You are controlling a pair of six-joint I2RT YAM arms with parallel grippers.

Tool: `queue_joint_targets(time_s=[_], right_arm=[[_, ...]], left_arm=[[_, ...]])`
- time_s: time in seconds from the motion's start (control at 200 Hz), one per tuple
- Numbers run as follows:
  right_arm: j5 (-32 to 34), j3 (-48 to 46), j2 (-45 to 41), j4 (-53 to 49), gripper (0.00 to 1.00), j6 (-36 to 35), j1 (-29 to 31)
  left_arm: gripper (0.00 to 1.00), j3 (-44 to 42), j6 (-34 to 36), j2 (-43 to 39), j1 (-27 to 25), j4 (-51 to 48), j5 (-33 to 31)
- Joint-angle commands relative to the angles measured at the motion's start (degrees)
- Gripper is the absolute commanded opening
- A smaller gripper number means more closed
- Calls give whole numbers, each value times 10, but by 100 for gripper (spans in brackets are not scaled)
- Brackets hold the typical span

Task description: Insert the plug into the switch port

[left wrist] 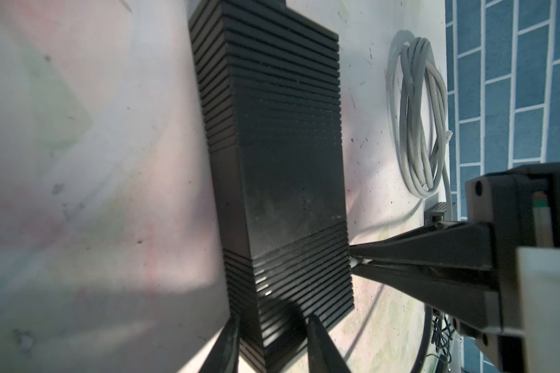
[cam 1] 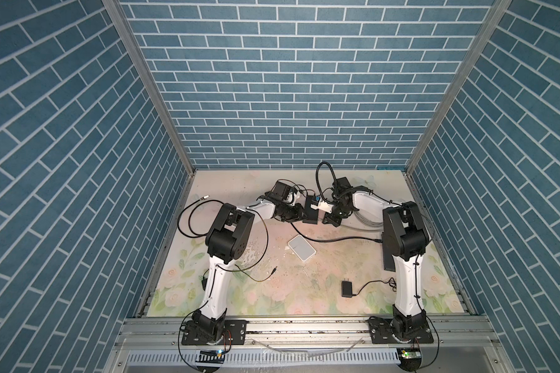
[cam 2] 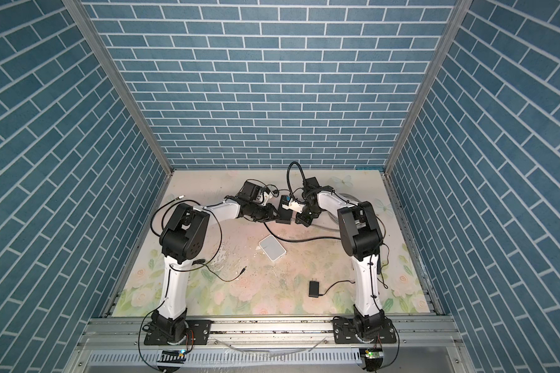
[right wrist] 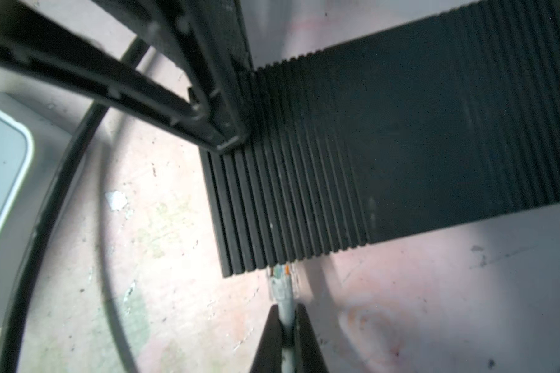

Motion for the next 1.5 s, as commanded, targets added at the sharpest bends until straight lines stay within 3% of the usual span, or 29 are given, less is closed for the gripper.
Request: queue_joint_targets(time_s=[0.0,0.32,0.755,1.495], right_arm=[[-102,11,-6,68,5,-12,37],[-115,40,10,63,6,-35,55],[-96,62,15,95,9,-4,57],[-108,81,47,116,11,4,56]], left_arm=[[35,34,15,22,-34,9,108],[35,64,21,40,-51,8,130],[35,28,-14,17,-72,61,158],[35,61,-28,43,-98,65,165]])
